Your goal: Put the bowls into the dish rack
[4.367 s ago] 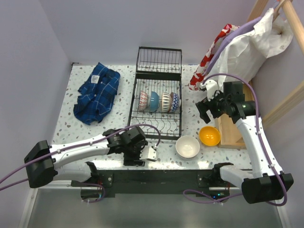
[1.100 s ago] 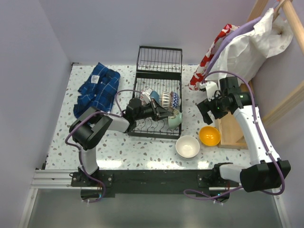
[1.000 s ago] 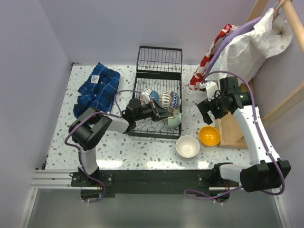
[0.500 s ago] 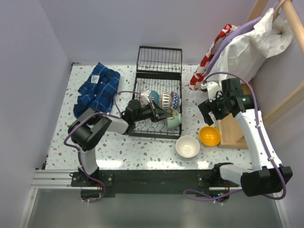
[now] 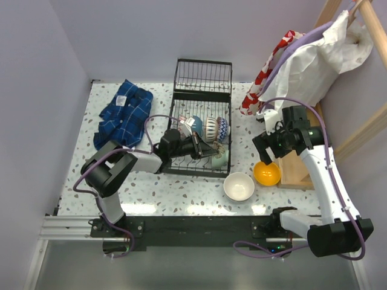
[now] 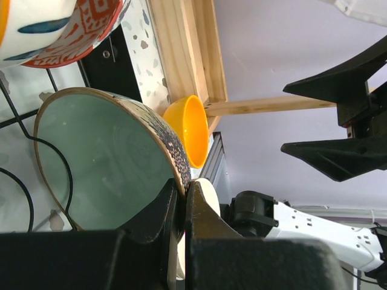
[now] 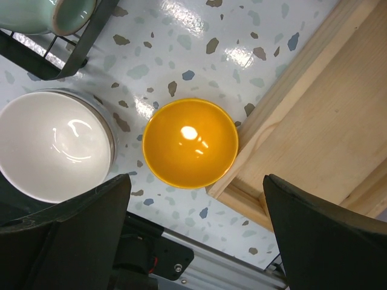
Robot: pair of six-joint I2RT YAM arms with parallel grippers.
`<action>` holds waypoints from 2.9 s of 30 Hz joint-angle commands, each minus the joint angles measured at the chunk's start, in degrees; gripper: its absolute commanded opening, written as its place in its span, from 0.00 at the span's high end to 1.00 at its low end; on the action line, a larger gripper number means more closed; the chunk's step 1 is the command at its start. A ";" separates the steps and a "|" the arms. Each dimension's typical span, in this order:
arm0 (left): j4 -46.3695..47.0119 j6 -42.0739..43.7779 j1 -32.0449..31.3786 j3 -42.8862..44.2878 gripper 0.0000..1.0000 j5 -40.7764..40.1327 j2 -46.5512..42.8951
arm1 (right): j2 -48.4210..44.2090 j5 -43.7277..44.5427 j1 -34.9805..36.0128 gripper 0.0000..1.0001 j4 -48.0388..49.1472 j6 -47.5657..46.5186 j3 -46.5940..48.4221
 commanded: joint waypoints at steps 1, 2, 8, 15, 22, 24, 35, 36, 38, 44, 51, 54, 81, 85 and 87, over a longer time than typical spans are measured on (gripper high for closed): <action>-3.97 4.74 0.16 -0.36 1.00 0.19 -2.50 | -0.70 -0.27 -0.04 0.05 1.36 0.77 0.29; -4.75 5.26 0.33 -0.27 1.00 0.45 -2.50 | -0.44 -0.18 -0.04 0.05 1.36 0.68 0.55; -5.98 7.37 0.42 2.36 1.00 1.34 -2.68 | -1.93 -0.18 -0.04 0.05 2.32 0.50 -1.37; -11.17 11.16 0.33 7.45 1.00 1.25 -0.13 | -3.86 0.00 -0.04 0.05 2.68 0.77 -2.96; -10.13 9.49 -0.54 8.87 1.00 0.19 3.13 | -4.39 0.26 -0.04 0.05 2.41 0.50 -3.22; -9.69 7.56 -0.72 8.78 0.98 -0.60 3.57 | -4.39 0.09 -0.04 0.05 2.59 0.59 -3.31; -7.67 0.09 -1.07 8.08 0.73 -2.27 2.07 | -4.74 0.44 -0.04 0.05 2.85 1.03 -3.66; -7.23 0.00 -1.16 8.17 0.67 -2.18 1.81 | -4.83 0.35 -0.04 0.05 2.77 1.12 -3.75; -5.47 0.08 -1.25 8.08 0.60 -1.92 1.28 | -4.92 0.26 -0.04 0.05 2.33 1.12 -3.93; -4.94 2.45 -1.25 8.52 0.40 -1.66 -1.26 | -3.69 0.09 -0.13 0.05 1.27 0.85 -2.08; -21.17 10.18 1.29 12.82 0.26 -2.35 -7.06 | -3.07 0.70 -0.04 0.05 0.13 0.41 0.03; -30.23 12.47 3.66 13.09 0.13 -3.50 -9.26 | -3.69 0.88 -0.04 0.05 -0.57 0.15 0.03; -89.32 91.24 -20.13 38.22 0.36 -4.20 -17.10 | -20.20 6.41 -0.74 0.02 -5.58 10.08 3.54; -90.10 93.85 -25.23 40.94 0.44 -9.80 -10.95 | -22.32 7.72 -0.74 0.01 -5.85 12.10 5.47; -89.50 94.31 -28.75 42.52 0.45 -11.49 -8.66 | -23.11 8.34 -0.74 0.01 -5.23 14.47 6.35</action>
